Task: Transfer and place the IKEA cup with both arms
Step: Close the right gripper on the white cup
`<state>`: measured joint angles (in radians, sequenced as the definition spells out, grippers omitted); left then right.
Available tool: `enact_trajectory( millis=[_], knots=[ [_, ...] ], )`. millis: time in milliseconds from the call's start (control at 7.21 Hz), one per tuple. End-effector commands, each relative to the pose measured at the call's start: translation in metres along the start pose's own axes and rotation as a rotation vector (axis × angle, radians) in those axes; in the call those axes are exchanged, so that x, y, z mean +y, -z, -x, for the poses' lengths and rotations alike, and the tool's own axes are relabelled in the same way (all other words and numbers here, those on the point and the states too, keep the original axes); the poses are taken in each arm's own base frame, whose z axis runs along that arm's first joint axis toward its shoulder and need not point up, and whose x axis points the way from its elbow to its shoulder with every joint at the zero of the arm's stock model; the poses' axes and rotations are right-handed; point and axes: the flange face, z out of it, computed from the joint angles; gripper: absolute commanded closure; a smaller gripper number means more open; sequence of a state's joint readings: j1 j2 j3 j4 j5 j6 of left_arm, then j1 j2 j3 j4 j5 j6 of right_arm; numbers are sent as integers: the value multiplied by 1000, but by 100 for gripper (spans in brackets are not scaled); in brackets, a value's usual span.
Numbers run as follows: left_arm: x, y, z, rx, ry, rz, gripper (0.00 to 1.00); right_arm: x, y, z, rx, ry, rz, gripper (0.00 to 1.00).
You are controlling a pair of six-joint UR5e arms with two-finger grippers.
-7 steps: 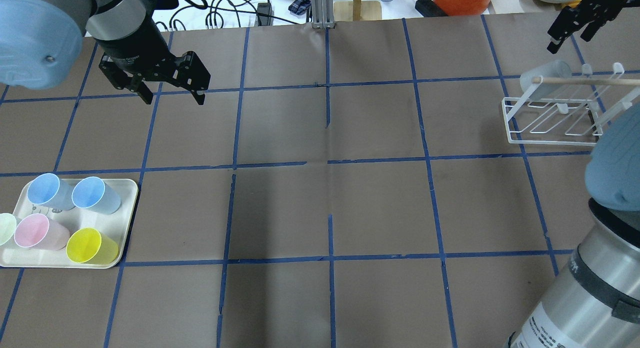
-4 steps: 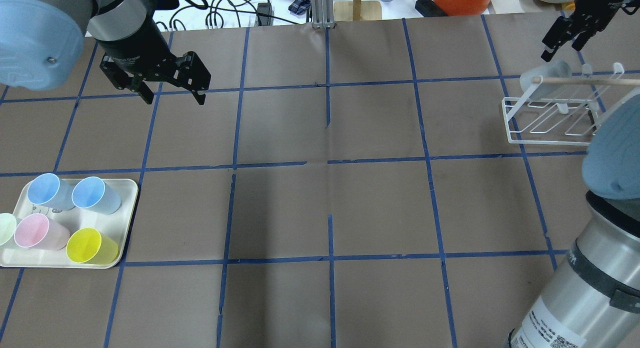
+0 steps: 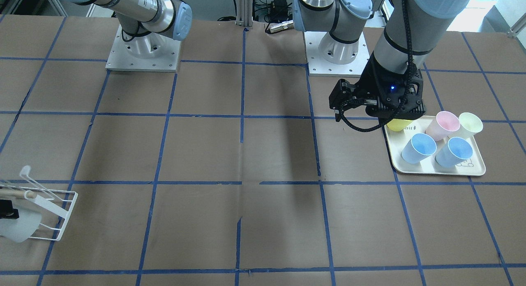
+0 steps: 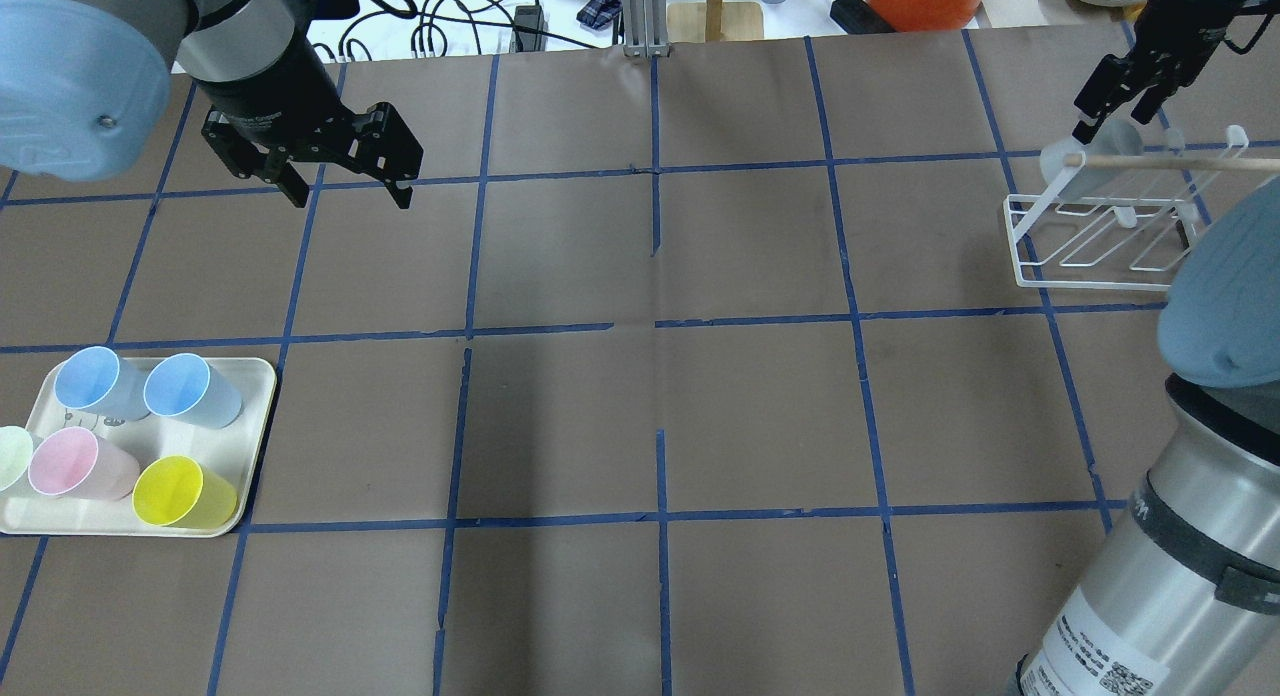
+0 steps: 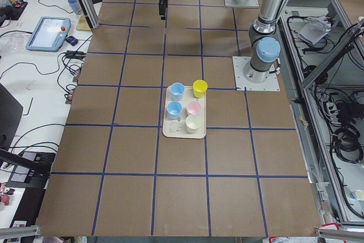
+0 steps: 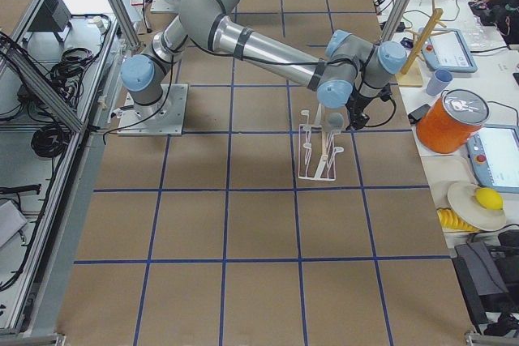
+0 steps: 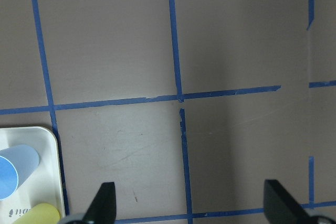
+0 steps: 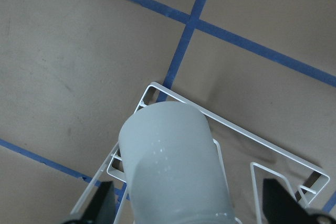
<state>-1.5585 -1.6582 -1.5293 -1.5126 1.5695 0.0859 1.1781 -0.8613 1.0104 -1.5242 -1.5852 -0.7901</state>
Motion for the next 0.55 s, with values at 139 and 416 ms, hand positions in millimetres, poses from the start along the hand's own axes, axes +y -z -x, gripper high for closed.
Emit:
enact_trajectory(
  millis=[139,416],
  knots=[
    [0,1,1,-2,0,-3,0,0,-16,-1,-34,1,41,0],
    [0,1,1,-2,0,-3,0,-1,-19,-1,-37,-1,46,0]
  ],
)
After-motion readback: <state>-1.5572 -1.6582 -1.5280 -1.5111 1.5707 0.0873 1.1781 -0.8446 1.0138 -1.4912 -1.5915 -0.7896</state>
